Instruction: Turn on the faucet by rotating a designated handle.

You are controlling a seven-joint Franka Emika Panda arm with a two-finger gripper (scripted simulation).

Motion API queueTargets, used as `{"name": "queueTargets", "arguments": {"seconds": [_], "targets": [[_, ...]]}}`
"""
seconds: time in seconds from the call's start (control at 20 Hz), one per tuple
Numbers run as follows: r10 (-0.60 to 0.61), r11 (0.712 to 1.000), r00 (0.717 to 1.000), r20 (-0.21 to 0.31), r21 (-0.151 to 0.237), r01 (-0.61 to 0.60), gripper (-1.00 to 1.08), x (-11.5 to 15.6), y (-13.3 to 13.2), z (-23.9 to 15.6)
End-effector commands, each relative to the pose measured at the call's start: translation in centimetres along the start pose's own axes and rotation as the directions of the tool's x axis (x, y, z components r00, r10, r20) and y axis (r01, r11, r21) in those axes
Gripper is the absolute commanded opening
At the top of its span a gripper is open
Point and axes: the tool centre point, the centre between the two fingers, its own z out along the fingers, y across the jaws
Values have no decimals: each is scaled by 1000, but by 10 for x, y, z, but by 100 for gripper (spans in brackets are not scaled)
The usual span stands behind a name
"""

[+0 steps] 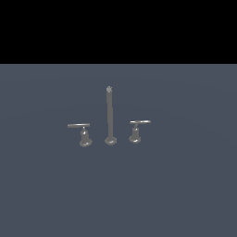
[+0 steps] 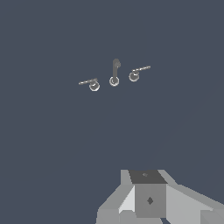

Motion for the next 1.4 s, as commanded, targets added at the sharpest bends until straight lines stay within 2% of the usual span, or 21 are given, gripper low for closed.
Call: {"name": "queueTargets", "arguments": {"seconds": [0.0, 0.3, 0.65, 0.95, 1.35], "targets": [[50, 999, 999, 3, -2, -50, -100, 3, -9, 14], [178, 984, 984, 8, -6, -178, -100, 12, -34, 51], [324, 946, 946, 14, -11, -324, -100, 27, -61, 95], [441, 898, 897, 19, -16, -440, -100, 43, -82, 132], [578, 816, 816, 25, -22, -577, -100, 67, -105, 179]]}}
